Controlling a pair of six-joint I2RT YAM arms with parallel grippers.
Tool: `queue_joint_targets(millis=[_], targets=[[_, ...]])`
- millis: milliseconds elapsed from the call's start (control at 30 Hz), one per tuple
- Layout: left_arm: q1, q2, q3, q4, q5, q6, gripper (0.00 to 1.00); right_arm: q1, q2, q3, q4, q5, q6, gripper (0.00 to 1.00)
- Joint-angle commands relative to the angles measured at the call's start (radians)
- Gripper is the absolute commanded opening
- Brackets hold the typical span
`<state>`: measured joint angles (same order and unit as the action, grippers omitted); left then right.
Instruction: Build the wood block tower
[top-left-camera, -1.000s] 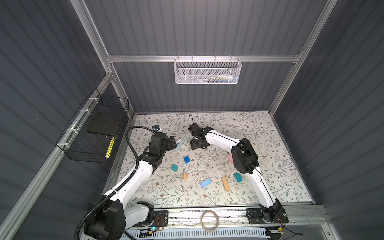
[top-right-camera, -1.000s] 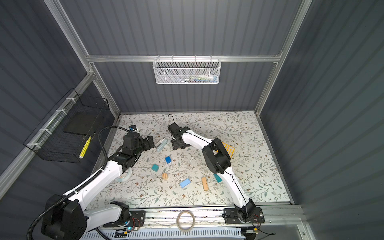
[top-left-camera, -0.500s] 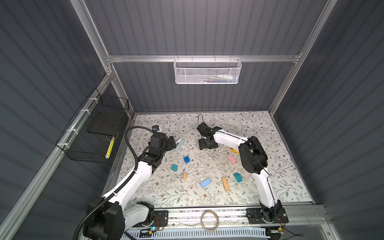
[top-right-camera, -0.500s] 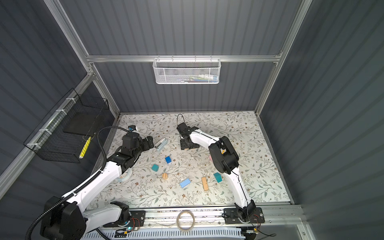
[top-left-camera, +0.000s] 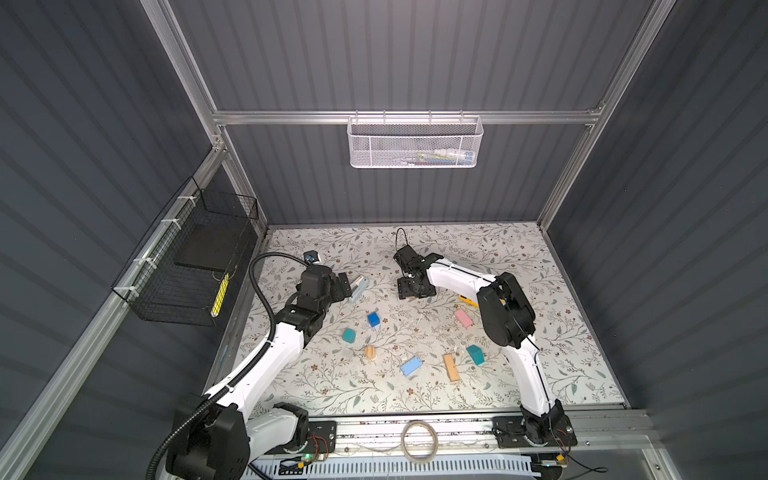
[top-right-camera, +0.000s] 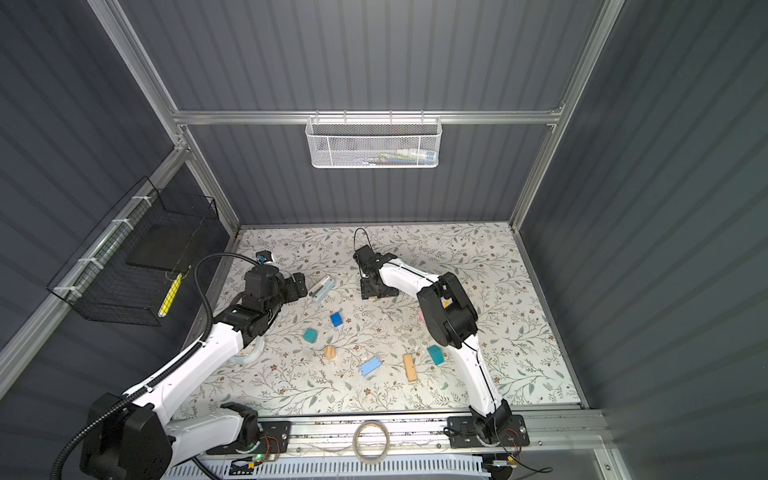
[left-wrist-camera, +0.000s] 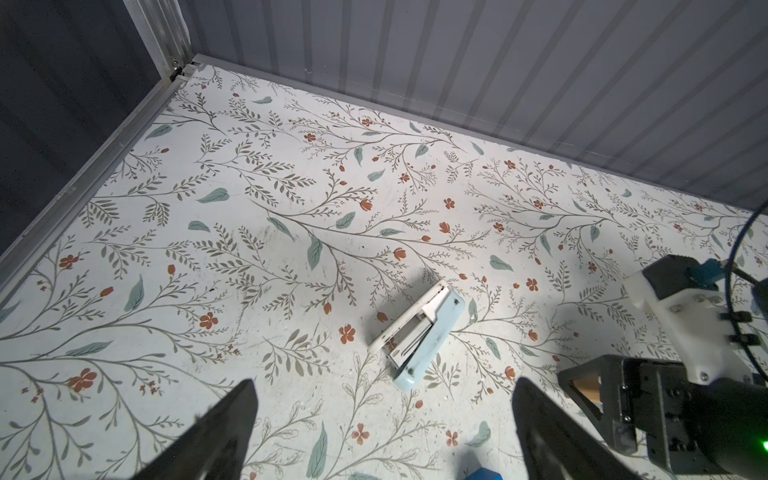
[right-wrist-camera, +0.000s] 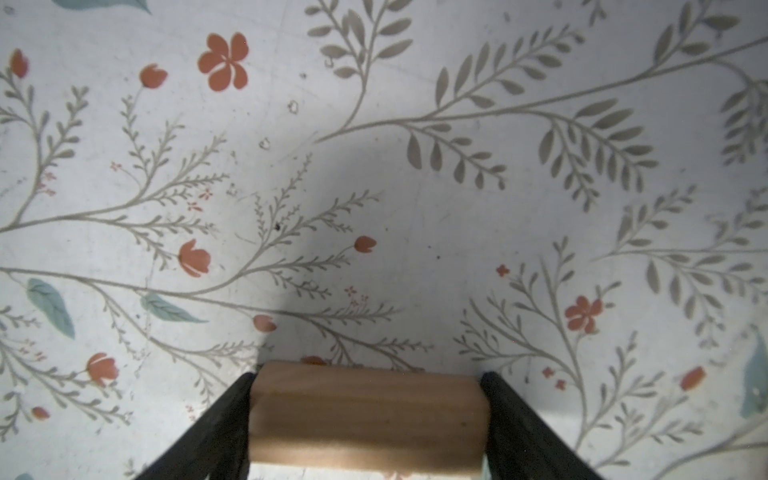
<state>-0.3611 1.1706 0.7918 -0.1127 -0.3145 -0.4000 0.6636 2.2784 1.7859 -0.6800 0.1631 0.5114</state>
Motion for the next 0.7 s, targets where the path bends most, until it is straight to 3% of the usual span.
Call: queue_joint_targets(millis=[0,300,667], targets=[[-0.001,-0.016,0.037,-0.022,-0.009,0.017,0.96,0.002,0.007,-0.022,-0.053,-0.037,0.028,0.68],[-0.001,-0.020,0.036,-0.024,-0.009,0.018,0.96,0.010,0.004,-0.037,-0.055,-0.037,0.033,0.73],[-0.001,-0.019,0.037,-0.027,-0.011,0.018,0.98,0.013,-0.002,-0.040,-0.056,-0.034,0.026,0.88]])
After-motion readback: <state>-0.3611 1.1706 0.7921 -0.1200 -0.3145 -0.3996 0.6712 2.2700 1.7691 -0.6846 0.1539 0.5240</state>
